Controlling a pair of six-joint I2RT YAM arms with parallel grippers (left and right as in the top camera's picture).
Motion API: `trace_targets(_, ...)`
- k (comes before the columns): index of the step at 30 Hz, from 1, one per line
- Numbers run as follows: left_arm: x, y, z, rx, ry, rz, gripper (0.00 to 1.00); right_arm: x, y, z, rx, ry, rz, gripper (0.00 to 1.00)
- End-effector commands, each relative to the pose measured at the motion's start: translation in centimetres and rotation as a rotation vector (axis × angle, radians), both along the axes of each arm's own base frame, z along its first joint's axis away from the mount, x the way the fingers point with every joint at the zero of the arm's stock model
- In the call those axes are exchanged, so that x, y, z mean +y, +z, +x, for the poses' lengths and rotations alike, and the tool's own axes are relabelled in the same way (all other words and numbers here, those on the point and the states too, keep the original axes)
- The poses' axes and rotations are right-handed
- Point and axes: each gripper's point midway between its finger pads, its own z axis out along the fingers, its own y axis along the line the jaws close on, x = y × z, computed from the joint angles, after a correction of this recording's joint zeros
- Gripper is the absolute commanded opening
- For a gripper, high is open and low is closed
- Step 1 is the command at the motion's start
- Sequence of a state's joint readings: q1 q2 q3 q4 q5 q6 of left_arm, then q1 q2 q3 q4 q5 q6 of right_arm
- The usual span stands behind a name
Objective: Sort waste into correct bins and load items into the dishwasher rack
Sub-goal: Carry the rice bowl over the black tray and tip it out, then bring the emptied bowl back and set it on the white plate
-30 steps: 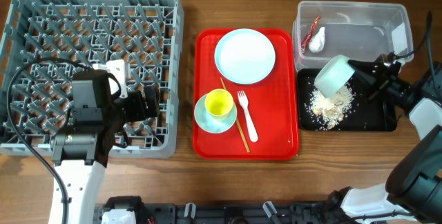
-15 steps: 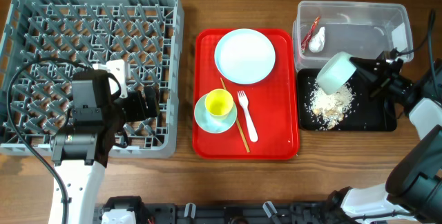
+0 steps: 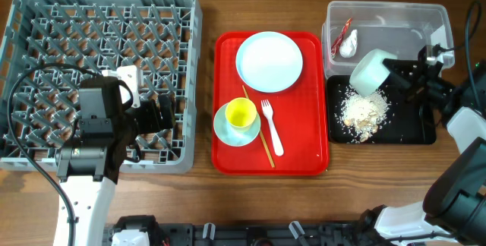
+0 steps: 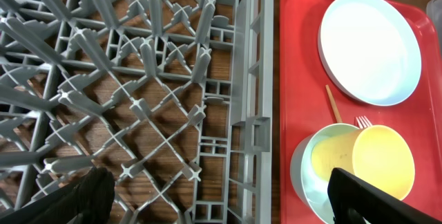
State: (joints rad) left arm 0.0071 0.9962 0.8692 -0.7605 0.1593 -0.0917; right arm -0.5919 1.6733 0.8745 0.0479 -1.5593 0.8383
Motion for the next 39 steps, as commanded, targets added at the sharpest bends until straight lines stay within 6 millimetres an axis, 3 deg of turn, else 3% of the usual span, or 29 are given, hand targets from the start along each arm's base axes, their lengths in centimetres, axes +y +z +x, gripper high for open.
trace_targets(1,-0.1,1.0,0.4,-0.024,-0.001,-0.015,1.00,0.8,1.9,-0.7,-0.094,0.057,-0.012,0.04)
trace_targets(10,-0.1,1.0,0.4,-0.023,-0.001,-0.015,1.00,3.2,3.0,0.2,0.035,0.072,0.012,0.05)
trace_targets(12,-0.1,1.0,0.4,-0.023,-0.001,-0.015,1.00,3.8,4.5,0.9,-0.034,0.060,-0.046,0.05)
trace_targets(18,-0.1,1.0,0.4,-0.023,-0.001,-0.016,1.00,6.5,13.7,2.1,-0.411,-0.037,-0.188,0.05)
trace_targets(20,-0.1,1.0,0.4,-0.023,-0.001,-0.016,1.00,7.5,15.1,2.2,-0.458,-0.040,-0.187,0.05)
trace_targets(26,-0.1,1.0,0.4,-0.023,-0.001,-0.016,1.00,10.0,16.3,2.9,-0.490,-0.034,-0.168,0.05)
trace_targets(31,-0.1,1.0,0.4,-0.023,-0.001,-0.016,1.00,10.0,17.2,4.6,-0.464,-0.082,-0.190,0.05)
trace_targets(36,-0.1,1.0,0.4,-0.023,-0.001,-0.016,1.00,9.7,20.2,5.9,-0.508,-0.124,-0.264,0.05)
trace_targets(39,-0.1,1.0,0.4,-0.023,-0.001,-0.016,1.00,10.3,20.6,6.6,-0.502,-0.127,-0.372,0.05)
